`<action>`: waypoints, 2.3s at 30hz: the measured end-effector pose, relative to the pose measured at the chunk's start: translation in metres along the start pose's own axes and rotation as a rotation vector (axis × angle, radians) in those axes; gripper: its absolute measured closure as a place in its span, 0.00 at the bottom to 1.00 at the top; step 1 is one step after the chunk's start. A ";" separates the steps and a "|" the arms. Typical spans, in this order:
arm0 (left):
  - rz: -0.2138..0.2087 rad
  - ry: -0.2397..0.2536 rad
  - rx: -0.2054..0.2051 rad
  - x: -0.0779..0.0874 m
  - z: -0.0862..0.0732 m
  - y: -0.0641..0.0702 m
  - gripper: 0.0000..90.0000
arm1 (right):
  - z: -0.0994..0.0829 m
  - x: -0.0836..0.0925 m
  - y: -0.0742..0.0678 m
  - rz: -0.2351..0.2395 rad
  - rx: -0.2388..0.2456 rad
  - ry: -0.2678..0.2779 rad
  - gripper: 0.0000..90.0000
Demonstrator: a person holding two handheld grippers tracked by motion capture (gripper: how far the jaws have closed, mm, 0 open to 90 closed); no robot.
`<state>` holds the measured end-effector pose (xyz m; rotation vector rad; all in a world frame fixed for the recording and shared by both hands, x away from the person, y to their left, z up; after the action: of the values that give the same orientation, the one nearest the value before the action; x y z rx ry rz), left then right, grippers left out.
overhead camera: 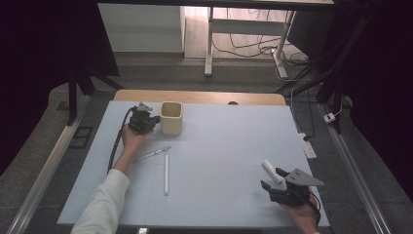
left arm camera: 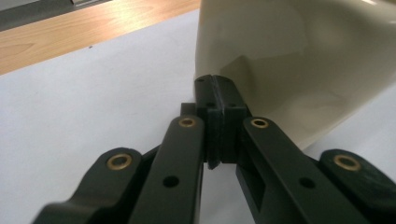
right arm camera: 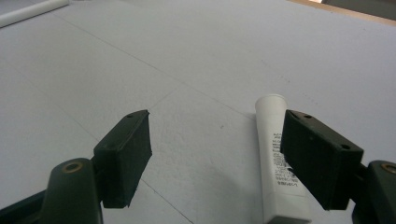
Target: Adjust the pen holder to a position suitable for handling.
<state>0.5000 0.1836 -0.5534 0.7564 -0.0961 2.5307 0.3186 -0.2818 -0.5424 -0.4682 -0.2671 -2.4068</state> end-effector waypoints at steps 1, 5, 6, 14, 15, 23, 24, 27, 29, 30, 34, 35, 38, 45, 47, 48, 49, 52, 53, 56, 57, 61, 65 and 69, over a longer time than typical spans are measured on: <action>-0.003 0.004 0.001 0.000 0.001 0.001 0.99 | 0.000 0.000 0.000 -0.001 0.000 -0.001 0.27; -0.016 0.013 0.002 0.000 0.003 0.003 0.99 | 0.000 0.000 0.000 -0.003 -0.001 -0.002 0.27; -0.019 0.011 0.001 0.001 0.004 0.003 0.99 | 0.000 0.000 0.000 -0.003 0.001 -0.001 0.27; 0.000 -0.017 -0.005 0.000 0.000 -0.001 0.99 | 0.000 0.000 0.000 -0.001 0.004 -0.005 0.27; 0.003 -0.024 -0.005 -0.001 -0.001 -0.002 0.99 | 0.000 0.000 0.000 -0.001 0.004 -0.005 0.27; 0.000 -0.040 -0.018 -0.005 -0.004 0.001 0.99 | 0.000 0.000 0.000 -0.003 0.003 -0.004 0.27; -0.003 -0.040 -0.022 -0.006 -0.004 0.002 0.99 | 0.000 0.000 0.000 -0.003 0.003 -0.005 0.27; -0.005 -0.039 -0.028 -0.007 -0.003 0.005 0.99 | 0.000 0.000 0.000 -0.002 0.004 -0.005 0.27; -0.010 -0.037 -0.030 -0.009 -0.002 0.007 0.99 | 0.000 0.000 0.000 -0.002 0.004 -0.006 0.27; -0.011 -0.036 -0.031 -0.009 -0.002 0.008 0.99 | 0.000 0.000 0.000 -0.002 0.004 -0.006 0.27; -0.022 -0.035 -0.036 -0.012 0.000 0.012 0.99 | -0.001 -0.001 0.000 -0.002 0.003 -0.008 0.27; -0.022 -0.035 -0.036 -0.012 0.000 0.012 0.99 | -0.001 -0.001 0.000 -0.002 0.003 -0.009 0.27; -0.036 -0.037 -0.042 -0.015 0.001 0.017 0.99 | -0.001 -0.001 -0.001 -0.003 0.002 -0.009 0.27; -0.045 -0.060 -0.063 -0.018 0.001 0.025 0.99 | 0.000 0.000 -0.002 0.000 0.000 -0.008 0.27; -0.043 -0.065 -0.062 -0.019 0.003 0.026 0.99 | 0.000 0.000 -0.002 0.001 -0.002 -0.004 0.27; -0.040 -0.068 -0.064 -0.020 0.004 0.027 0.99 | 0.001 0.000 -0.001 0.002 -0.002 -0.003 0.27; -0.036 -0.072 -0.066 -0.021 0.004 0.027 0.99 | 0.001 0.001 -0.001 0.003 -0.003 -0.001 0.27; -0.034 -0.081 -0.060 -0.024 0.008 0.030 0.99 | 0.002 0.001 -0.002 0.006 -0.001 0.002 0.27; -0.034 -0.085 -0.063 -0.026 0.009 0.032 0.99 | 0.002 0.001 -0.002 0.007 0.000 0.004 0.27; -0.041 -0.091 -0.071 -0.029 0.011 0.038 0.99 | 0.003 0.001 -0.002 0.010 -0.002 0.007 0.27; -0.044 -0.092 -0.074 -0.030 0.012 0.040 0.99 | 0.003 0.001 -0.001 0.011 -0.003 0.009 0.27; -0.048 -0.103 -0.084 -0.034 0.015 0.047 0.99 | 0.003 0.002 0.000 0.012 -0.006 0.016 0.27; -0.054 -0.117 -0.101 -0.037 0.019 0.054 0.99 | 0.004 0.004 0.001 0.013 -0.010 0.022 0.27; -0.064 -0.114 -0.101 -0.042 0.021 0.061 0.99 | 0.004 0.004 0.002 0.014 -0.011 0.022 0.27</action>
<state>0.5114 0.1073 -0.5532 0.8494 -0.2334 2.4022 0.3178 -0.2848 -0.5370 -0.4462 -0.2404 -2.3997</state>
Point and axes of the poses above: each handheld gripper's, and its own axes: x roughly backward along the jaws, z roughly out of its top, y roughly to its right, the point moved 6 cm from there along -x, roughly forward along the jaws, and after that the axes turned 6 degrees about y, right-handed, at the moved point
